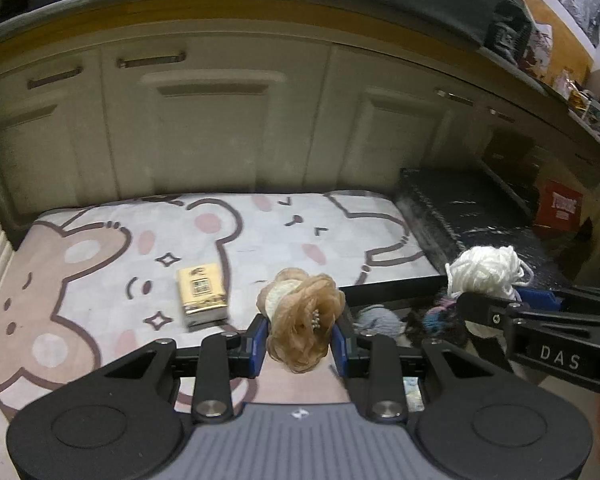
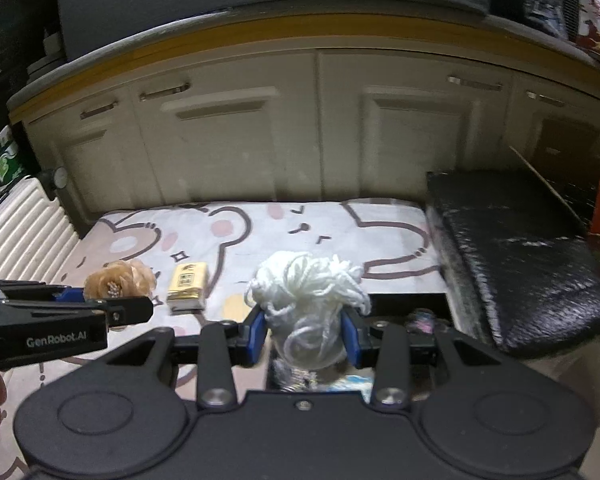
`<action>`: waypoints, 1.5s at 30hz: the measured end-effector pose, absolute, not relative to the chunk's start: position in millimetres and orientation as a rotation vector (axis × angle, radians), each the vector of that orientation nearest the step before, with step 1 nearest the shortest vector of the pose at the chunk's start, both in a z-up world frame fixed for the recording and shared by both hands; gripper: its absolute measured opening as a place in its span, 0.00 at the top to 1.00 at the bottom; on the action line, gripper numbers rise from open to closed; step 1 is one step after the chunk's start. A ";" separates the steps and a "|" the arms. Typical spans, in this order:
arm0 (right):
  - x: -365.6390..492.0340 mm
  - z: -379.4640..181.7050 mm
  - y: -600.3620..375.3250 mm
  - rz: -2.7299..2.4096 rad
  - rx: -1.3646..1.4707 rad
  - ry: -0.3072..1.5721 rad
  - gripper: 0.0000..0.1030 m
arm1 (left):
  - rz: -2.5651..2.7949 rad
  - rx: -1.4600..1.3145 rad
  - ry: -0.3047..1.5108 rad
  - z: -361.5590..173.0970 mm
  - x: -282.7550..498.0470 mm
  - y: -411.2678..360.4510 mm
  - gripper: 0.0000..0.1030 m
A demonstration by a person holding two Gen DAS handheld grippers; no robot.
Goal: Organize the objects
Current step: 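Lower the scrunchie and yarn ball into the black box and open both grippers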
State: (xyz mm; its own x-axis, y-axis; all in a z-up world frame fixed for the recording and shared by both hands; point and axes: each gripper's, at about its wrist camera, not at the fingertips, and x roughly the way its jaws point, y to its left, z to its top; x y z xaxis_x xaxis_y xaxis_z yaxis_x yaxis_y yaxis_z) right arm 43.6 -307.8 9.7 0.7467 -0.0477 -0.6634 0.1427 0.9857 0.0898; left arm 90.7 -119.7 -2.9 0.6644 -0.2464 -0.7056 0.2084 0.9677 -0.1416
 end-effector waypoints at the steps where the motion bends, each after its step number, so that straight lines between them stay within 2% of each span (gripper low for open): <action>1: 41.2 9.5 -312.5 -0.113 0.141 0.721 0.61 | -0.265 -0.049 0.804 -3.2 90.7 -123.6 0.67; 17: 14.0 -9.1 -374.3 -0.225 0.190 0.786 0.61 | -0.401 -0.040 0.843 -17.0 93.5 -185.6 0.67; 33: 33.3 -62.3 -404.8 -0.272 0.252 0.936 0.60 | -0.466 -0.069 0.887 -43.7 115.4 -214.2 0.67; 45: 39.1 -72.6 -408.5 -0.274 0.255 0.966 0.52 | -0.486 -0.074 0.934 -73.5 142.2 -237.4 0.67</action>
